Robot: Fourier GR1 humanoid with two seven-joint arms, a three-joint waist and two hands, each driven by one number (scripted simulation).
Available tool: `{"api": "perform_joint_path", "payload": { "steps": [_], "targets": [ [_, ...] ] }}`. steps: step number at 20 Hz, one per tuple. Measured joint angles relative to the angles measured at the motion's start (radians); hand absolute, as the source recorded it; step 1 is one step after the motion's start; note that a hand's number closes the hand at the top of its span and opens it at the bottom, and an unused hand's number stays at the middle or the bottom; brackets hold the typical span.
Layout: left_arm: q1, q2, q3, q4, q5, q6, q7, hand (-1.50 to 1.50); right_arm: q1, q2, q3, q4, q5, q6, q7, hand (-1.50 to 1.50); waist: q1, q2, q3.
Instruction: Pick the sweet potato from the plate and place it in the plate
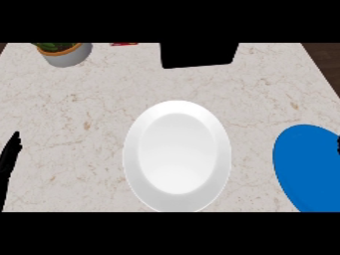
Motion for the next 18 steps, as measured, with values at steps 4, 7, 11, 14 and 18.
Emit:
{"api": "perform_joint_path", "payload": {
  "steps": [4, 7, 11, 14, 18],
  "targets": [
    [0.004, 0.001, 0.001, -0.006, -0.001, -0.002, -0.005, 0.00, 0.056, 0.005, 0.058, -0.268, 0.031, 0.018, 0.121, 1.50, 0.007, 0.004, 0.001],
    [-0.001, 0.003, -0.004, -0.016, -0.003, -0.009, -0.004, 0.00, 0.083, 0.010, 0.112, -0.464, 0.084, 0.039, 0.261, 1.50, 0.023, 0.010, 0.002],
    [-0.032, -0.003, -0.020, -0.016, -0.010, -0.019, 0.002, 0.00, 0.081, 0.047, 0.198, -0.690, 0.195, 0.081, 0.502, 1.50, 0.055, 0.022, 0.004],
    [-0.060, -0.008, -0.027, 0.001, -0.014, -0.027, -0.001, 0.00, 0.021, 0.096, 0.282, -0.799, 0.293, 0.148, 0.702, 1.50, 0.081, 0.030, 0.005],
    [-0.081, -0.015, -0.051, -0.014, -0.028, -0.037, 0.018, 0.00, -0.131, 0.206, 0.410, -0.804, 0.413, 0.258, 0.931, 1.50, 0.112, 0.036, 0.007]
  ]
}}
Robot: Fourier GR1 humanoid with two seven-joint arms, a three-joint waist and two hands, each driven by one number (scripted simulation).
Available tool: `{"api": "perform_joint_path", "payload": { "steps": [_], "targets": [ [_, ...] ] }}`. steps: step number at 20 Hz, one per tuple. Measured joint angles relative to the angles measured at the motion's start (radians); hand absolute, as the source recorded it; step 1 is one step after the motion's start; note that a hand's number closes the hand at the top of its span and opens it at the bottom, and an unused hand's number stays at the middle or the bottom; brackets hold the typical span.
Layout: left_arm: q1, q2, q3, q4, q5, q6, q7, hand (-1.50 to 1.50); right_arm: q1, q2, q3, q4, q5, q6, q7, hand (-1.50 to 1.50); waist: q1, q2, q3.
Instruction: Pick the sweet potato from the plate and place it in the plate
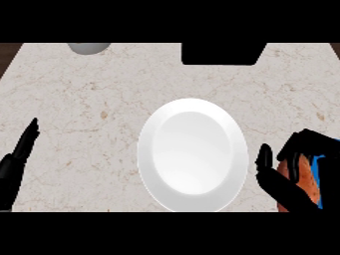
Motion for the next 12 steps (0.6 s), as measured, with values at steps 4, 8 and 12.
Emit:
{"api": "perform_joint_path", "payload": {
  "steps": [4, 8, 12],
  "targets": [
    [-0.044, -0.001, 0.005, 0.029, 0.001, -0.014, 0.001, 0.00, -0.179, 0.147, 0.092, 0.139, 0.054, 0.088, 0.123, 1.50, 0.014, 0.005, 0.002],
    [-0.040, -0.008, 0.006, 0.016, -0.008, -0.014, 0.011, 0.00, -0.296, 0.295, 0.139, 0.327, 0.098, 0.112, 0.155, 1.50, 0.015, 0.005, 0.003],
    [-0.035, -0.011, 0.016, 0.009, -0.013, -0.021, 0.013, 0.00, -0.337, 0.415, 0.149, 0.522, 0.117, 0.072, 0.116, 1.50, 0.012, 0.005, 0.005]
  ]
}}
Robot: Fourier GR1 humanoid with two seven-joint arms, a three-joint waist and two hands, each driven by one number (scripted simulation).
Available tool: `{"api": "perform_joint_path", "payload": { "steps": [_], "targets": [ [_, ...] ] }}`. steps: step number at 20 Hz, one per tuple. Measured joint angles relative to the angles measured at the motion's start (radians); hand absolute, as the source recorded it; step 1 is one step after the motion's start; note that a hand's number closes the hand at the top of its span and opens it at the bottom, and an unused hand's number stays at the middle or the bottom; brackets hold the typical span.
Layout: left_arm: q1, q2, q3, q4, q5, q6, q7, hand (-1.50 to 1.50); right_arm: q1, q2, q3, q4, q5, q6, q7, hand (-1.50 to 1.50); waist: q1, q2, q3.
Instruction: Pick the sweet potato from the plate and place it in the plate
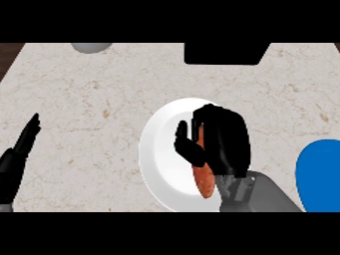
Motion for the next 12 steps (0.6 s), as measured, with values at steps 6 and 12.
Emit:
{"api": "perform_joint_path", "payload": {
  "steps": [6, 12],
  "targets": [
    [0.005, -0.017, -0.001, 0.005, -0.012, 0.000, -0.013, 0.00, -0.005, 0.082, -0.041, 0.208, -0.057, -0.191, -0.025, -1.50, 0.000, 0.001, 0.001],
    [0.018, -0.029, 0.010, 0.014, -0.026, -0.010, -0.027, 0.00, -0.055, 0.101, -0.057, 0.343, -0.096, -0.339, -0.072, -1.50, -0.005, 0.000, 0.001]
  ]
}}
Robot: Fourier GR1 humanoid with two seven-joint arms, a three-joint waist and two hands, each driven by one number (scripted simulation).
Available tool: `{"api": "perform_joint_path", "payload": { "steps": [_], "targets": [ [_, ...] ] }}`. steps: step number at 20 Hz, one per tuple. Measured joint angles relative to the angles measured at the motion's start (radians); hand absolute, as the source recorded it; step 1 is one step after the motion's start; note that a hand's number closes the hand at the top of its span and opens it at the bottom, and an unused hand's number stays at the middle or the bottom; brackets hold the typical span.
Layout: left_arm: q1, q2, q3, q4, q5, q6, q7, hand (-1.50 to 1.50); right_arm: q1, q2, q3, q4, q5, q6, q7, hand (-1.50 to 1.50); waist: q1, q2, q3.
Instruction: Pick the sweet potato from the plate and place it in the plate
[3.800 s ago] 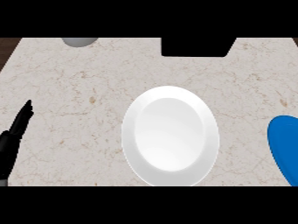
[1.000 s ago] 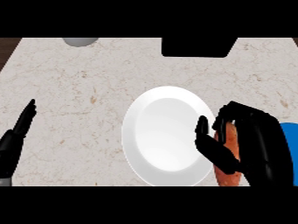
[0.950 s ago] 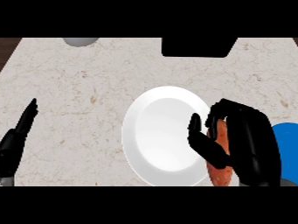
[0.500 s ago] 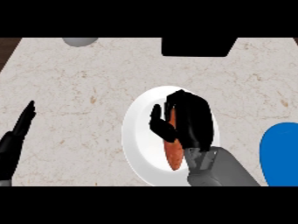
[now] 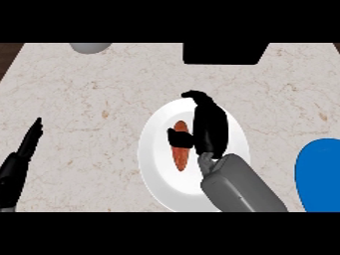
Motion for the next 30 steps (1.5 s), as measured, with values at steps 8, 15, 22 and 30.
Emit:
{"api": "perform_joint_path", "payload": {
  "steps": [8, 15, 22, 30],
  "targets": [
    [-0.012, 0.004, 0.026, 0.007, 0.005, -0.008, 0.010, 0.00, 0.088, -0.008, -0.072, -0.131, 0.040, -0.214, -0.052, -1.50, -0.016, -0.004, 0.000],
    [0.000, 0.009, 0.047, -0.009, 0.011, -0.015, 0.010, 0.00, 0.296, -0.090, -0.170, -0.398, -0.094, -0.295, -0.156, -1.50, -0.026, -0.006, 0.001],
    [-0.001, -0.001, 0.049, -0.006, 0.003, -0.022, 0.012, 0.00, 0.574, -0.245, -0.254, -0.606, -0.429, -0.332, -0.481, -1.50, -0.026, -0.005, 0.002],
    [0.012, -0.017, 0.054, -0.019, -0.016, -0.023, 0.010, 0.00, 0.810, -0.359, -0.478, -0.645, -0.792, -0.155, -0.847, -1.50, -0.025, -0.005, 0.002]
  ]
}}
